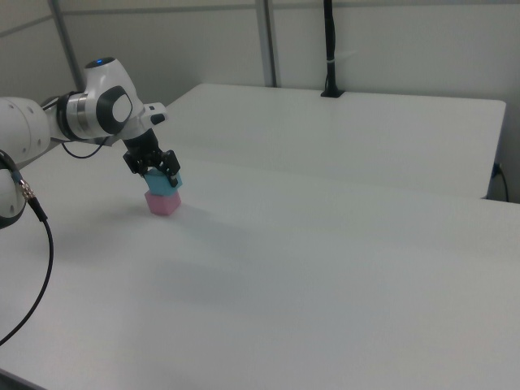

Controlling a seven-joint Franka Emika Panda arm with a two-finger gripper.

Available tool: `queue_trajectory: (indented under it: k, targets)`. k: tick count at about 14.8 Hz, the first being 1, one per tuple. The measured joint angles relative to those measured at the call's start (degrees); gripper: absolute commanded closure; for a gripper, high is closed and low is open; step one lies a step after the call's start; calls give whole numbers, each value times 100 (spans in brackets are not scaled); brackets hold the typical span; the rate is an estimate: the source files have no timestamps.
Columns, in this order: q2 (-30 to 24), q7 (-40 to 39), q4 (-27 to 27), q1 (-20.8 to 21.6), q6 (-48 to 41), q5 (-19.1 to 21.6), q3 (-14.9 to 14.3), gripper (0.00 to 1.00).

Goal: Put blue cube on pink cube
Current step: 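Lower the blue cube onto the top of the pink cube, then open the gripper to release the blue cube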

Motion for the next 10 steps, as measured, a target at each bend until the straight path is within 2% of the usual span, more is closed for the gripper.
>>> queue_trajectory:
  k: [10]
  targets:
    - [9,212,16,41,7,0,-1,0]
